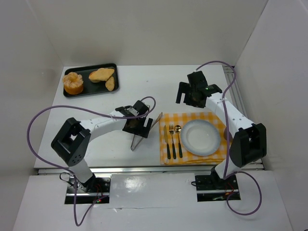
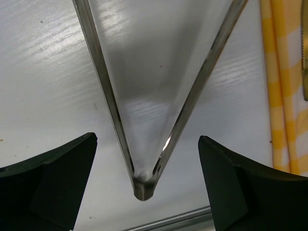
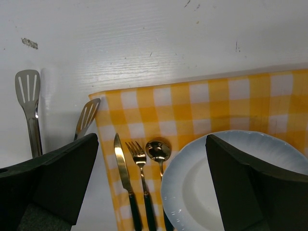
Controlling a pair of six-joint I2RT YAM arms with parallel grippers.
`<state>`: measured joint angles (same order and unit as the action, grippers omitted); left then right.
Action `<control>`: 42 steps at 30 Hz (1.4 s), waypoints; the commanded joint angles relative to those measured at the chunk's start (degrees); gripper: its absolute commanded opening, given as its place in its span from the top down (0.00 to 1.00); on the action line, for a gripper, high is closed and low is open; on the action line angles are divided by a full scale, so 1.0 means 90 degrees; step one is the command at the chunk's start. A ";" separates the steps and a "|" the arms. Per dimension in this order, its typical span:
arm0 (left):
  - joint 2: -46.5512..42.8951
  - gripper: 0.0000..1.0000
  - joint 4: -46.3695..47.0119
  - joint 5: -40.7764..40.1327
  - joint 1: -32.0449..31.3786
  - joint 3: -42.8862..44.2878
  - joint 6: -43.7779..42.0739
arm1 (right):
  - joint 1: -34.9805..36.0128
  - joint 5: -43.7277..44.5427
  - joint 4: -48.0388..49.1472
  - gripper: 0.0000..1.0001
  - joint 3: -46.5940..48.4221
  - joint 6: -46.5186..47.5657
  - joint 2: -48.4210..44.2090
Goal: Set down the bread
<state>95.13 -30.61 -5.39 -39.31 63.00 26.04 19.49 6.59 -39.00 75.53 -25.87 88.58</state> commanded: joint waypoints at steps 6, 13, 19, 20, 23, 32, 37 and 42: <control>0.0143 0.00 0.0939 -0.0065 0.0139 -0.0349 0.0192 | 0.0032 0.0088 0.0252 0.00 0.0036 0.0023 -0.0183; 0.0572 0.05 0.1438 0.0081 0.0422 -0.0242 -0.0003 | 0.0032 0.0088 0.0252 0.00 -0.0091 -0.0036 -0.0183; 0.0631 0.33 0.1497 0.0228 0.0559 -0.0184 -0.0062 | 0.0032 0.0566 0.0183 0.00 0.0143 0.0081 -0.0183; 0.0554 0.45 0.1497 0.0228 0.0627 -0.0126 -0.0062 | 0.0032 0.0567 0.0183 0.00 0.0211 0.0149 -0.0183; 0.0261 0.69 0.1380 0.0141 0.0763 -0.0067 -0.0062 | 0.0032 0.0567 0.0183 0.00 0.0338 0.0150 -0.0125; -0.0629 0.88 0.0103 0.0041 0.1700 0.1182 -0.0257 | 0.0032 0.0430 0.0310 0.00 0.0475 0.0208 0.0002; -0.0444 0.97 -0.1166 0.0159 0.2637 0.2585 -0.0013 | 0.0032 0.0362 0.0310 0.00 0.0534 0.0208 0.0061; -0.0238 0.93 -0.2360 -0.0250 0.3322 0.3243 0.0212 | 0.0032 0.0420 0.0310 0.00 0.0535 0.0208 0.0002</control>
<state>92.23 -41.89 -5.37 -11.84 89.93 26.28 19.49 9.72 -38.52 78.06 -24.53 88.95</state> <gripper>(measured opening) 0.313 0.999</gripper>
